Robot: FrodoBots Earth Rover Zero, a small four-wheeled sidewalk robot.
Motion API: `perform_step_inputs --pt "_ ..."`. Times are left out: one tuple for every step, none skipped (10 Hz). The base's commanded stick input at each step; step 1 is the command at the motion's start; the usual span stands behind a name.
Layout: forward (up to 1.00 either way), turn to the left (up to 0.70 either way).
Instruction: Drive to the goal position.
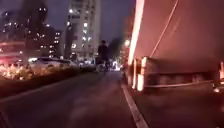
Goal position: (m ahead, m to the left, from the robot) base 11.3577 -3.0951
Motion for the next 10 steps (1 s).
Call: perform_step_inputs --pt "0.45 0.00" --pt "0.45 0.00" --pt "0.45 0.00" --pt "0.45 0.00" --pt "0.45 0.00" --pt "0.45 0.00" --pt "0.45 0.00" --pt "0.45 0.00" --pt "0.45 0.00" --pt "0.45 0.00"
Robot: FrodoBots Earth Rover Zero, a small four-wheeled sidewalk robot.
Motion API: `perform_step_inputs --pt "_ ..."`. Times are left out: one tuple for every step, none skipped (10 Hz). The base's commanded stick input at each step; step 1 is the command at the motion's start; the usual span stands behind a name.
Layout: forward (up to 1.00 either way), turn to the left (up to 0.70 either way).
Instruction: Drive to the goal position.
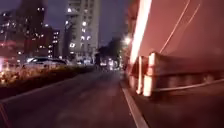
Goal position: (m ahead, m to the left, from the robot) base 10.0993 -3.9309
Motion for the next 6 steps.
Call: perform_step_inputs --pt "0.45 0.00" --pt "0.45 0.00" --pt "0.45 0.00" --pt "0.45 0.00" --pt "0.45 0.00" --pt "0.45 0.00"
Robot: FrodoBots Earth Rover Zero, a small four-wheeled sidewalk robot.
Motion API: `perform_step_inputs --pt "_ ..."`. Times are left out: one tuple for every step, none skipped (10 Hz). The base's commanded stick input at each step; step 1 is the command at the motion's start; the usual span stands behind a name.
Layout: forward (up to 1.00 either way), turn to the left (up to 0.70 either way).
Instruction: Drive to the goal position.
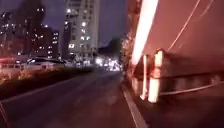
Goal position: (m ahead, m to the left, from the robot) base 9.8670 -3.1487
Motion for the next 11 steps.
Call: perform_step_inputs --pt "0.45 0.00" --pt "0.45 0.00" --pt "0.45 0.00" --pt "0.45 0.00" --pt "0.45 0.00" --pt "0.45 0.00" --pt "0.45 0.00" --pt "0.45 0.00" --pt "0.45 0.00" --pt "0.45 0.00" --pt "0.45 0.00"
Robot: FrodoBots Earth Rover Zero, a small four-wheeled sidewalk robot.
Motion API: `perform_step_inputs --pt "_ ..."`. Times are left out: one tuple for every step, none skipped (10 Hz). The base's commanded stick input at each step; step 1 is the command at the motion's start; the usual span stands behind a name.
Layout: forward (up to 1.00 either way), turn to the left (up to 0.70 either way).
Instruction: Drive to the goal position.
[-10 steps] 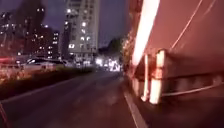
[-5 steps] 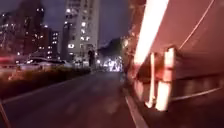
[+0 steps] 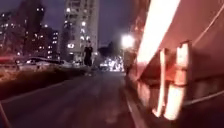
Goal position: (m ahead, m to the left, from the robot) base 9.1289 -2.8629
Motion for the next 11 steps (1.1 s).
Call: perform_step_inputs --pt "0.45 0.00" --pt "0.45 0.00" --pt "0.45 0.00" --pt "0.45 0.00" --pt "0.45 0.00" --pt "0.45 0.00" --pt "0.45 0.00" --pt "0.45 0.00" --pt "0.45 0.00" --pt "0.45 0.00" --pt "0.45 0.00"
